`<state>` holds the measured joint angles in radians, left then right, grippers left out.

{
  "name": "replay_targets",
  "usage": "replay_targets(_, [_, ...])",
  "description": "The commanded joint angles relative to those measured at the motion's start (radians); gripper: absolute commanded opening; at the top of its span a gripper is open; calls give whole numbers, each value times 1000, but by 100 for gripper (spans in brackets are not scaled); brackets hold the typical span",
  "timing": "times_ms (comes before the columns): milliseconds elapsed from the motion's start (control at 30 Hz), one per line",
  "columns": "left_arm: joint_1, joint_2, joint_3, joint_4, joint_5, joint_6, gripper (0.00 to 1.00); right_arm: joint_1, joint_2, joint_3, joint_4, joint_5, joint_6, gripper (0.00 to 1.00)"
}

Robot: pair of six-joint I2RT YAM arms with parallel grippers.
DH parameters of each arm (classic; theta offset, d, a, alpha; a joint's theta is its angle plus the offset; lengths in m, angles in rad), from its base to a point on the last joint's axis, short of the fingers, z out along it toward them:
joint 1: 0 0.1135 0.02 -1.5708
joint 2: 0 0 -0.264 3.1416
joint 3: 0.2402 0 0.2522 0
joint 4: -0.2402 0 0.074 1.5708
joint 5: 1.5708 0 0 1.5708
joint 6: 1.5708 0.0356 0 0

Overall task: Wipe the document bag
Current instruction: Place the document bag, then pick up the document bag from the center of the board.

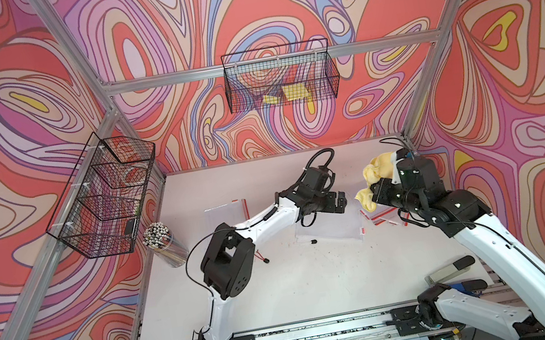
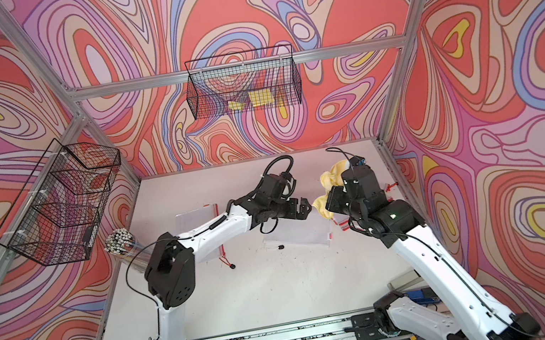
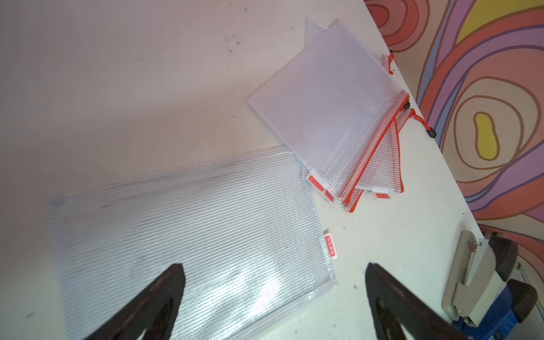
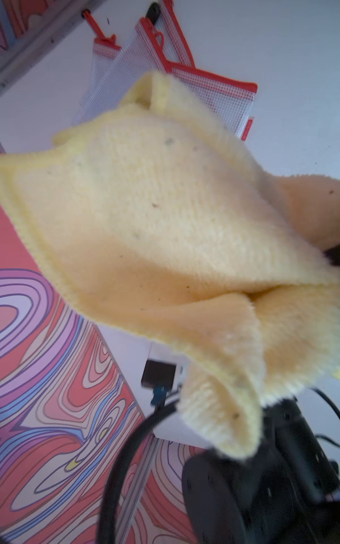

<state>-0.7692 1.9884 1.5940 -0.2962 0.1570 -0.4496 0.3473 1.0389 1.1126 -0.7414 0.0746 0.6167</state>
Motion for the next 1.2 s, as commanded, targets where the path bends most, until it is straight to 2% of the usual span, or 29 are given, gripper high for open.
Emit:
replay_targets(0, [81, -45, -105, -109, -58, 65, 95, -4, 85, -77, 84, -101, 18, 0])
replay_targets(100, [137, -77, -188, -142, -72, 102, 86, -4, 150, -128, 143, -137, 32, 0])
replay_targets(200, [182, -85, -239, -136, -38, 121, 76, -4, 197, -160, 183, -156, 42, 0])
replay_targets(400, [204, -35, -247, -142, 39, 152, 65, -4, 254, -200, 233, -178, 52, 0])
replay_targets(667, [209, 17, -273, -77, 184, 134, 63, -4, 342, -274, 282, -149, 53, 0])
replay_targets(867, [221, 54, -287, -65, 282, 141, 61, -4, 447, -308, 351, -179, 51, 0])
replay_targets(1167, [222, 36, -405, -58, 366, 148, 60, -4, 626, -330, 446, -228, 56, 0])
